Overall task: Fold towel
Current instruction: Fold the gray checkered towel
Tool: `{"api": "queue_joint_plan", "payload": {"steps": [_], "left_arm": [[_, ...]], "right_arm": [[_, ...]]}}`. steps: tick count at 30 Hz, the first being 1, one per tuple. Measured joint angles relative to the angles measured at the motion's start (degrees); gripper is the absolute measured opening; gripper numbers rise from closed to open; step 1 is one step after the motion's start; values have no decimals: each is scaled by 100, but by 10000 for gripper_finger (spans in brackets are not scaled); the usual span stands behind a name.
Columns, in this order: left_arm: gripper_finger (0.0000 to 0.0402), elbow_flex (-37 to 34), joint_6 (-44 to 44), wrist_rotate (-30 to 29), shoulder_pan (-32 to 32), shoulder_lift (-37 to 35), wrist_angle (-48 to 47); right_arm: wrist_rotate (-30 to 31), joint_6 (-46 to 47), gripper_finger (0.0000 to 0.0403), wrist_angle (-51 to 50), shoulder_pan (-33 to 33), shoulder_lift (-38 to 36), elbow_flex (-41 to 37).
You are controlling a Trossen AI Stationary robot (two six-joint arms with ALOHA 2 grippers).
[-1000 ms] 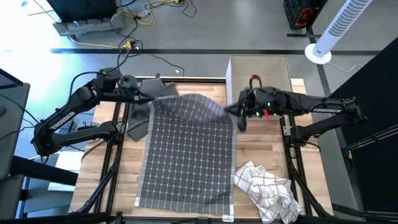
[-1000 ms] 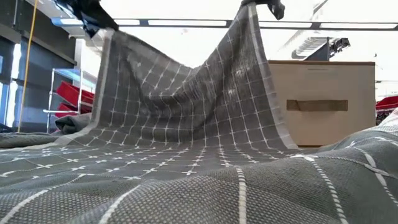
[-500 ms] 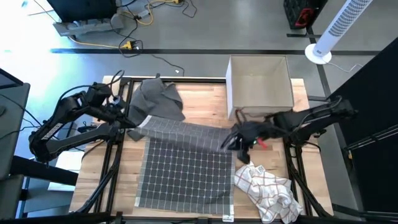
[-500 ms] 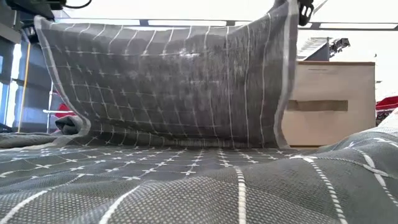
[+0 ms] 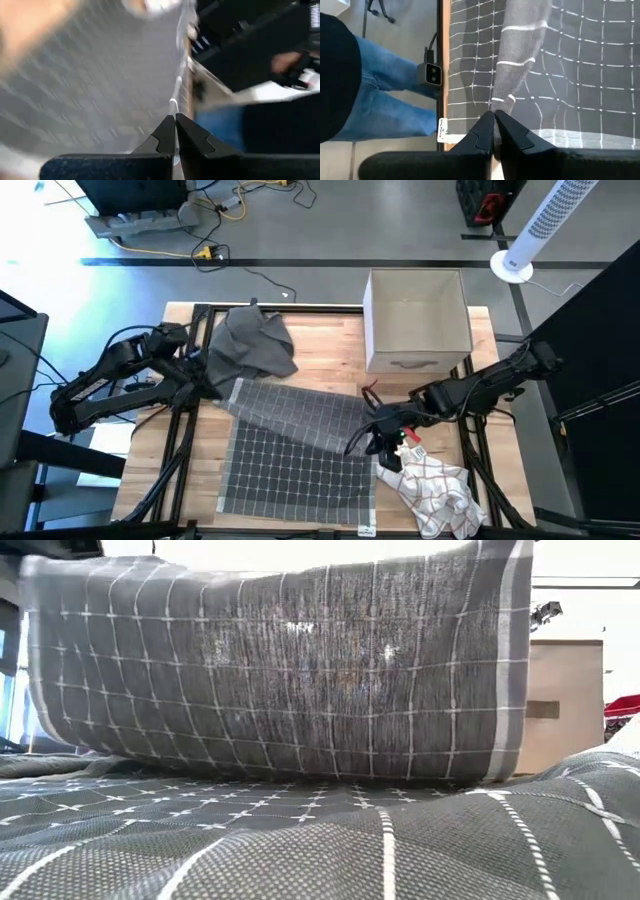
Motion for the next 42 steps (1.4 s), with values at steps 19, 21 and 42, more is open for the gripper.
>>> {"api": "queue_joint_plan", "payload": {"steps": [19,21,42], "left_arm": [[0,-101,-606,-2156,-3558,1427,1003],[0,-94,-850,-2183,-3983,1402,1005],[0,-118,-2578,-3320,-6327,2400,1709]], "right_arm": [[-281,457,0,109,176,0,0],[-327,707,0,117,254,0,0],[-276,949,0,1152,1030,754,7]]}}
